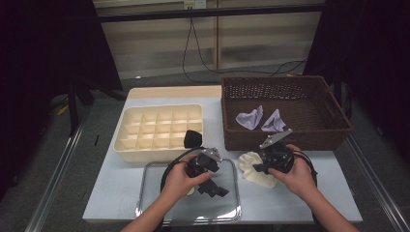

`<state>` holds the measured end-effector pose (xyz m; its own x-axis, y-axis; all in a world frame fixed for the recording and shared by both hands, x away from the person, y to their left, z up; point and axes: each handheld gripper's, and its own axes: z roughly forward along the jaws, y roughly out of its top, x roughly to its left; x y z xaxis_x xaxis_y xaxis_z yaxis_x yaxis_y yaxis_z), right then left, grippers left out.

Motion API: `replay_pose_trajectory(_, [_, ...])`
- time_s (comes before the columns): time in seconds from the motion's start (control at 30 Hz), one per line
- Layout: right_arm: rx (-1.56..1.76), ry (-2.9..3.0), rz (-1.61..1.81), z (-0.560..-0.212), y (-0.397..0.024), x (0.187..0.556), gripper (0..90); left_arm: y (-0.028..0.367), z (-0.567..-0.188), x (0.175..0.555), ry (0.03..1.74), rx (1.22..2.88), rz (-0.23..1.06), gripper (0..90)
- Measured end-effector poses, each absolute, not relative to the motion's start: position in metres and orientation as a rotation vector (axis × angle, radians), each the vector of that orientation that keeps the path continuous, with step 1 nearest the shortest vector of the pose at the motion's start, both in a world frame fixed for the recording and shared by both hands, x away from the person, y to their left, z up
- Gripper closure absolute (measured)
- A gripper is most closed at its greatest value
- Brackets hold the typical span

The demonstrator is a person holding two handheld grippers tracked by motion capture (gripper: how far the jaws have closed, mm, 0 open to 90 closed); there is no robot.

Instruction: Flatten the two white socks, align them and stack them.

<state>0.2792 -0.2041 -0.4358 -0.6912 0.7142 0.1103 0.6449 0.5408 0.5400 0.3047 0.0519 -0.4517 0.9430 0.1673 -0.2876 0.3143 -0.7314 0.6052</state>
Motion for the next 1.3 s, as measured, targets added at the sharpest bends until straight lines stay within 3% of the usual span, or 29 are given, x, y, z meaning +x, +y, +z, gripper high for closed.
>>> replay_pose_trajectory(0.37, [1.154, 2.668, 0.884, -0.436, -0.203, 0.266, 78.5, 0.047, -0.452, 0.306, 0.346, 2.391, -0.279, 3.5])
replay_pose_trajectory(0.8, [1.178, 2.594, 0.857, -0.419, -0.203, 0.291, 80.0, 0.048, -0.451, 0.310, 0.362, 2.380, -0.261, 3.5])
replay_pose_trajectory(1.0, [1.114, 2.688, 0.883, -0.433, -0.180, 0.270, 74.6, 0.049, -0.450, 0.311, 0.379, 2.381, -0.240, 3.5])
replay_pose_trajectory(1.3, [1.114, 2.691, 0.923, -0.441, -0.180, 0.257, 71.9, 0.049, -0.448, 0.312, 0.407, 2.364, -0.235, 3.5])
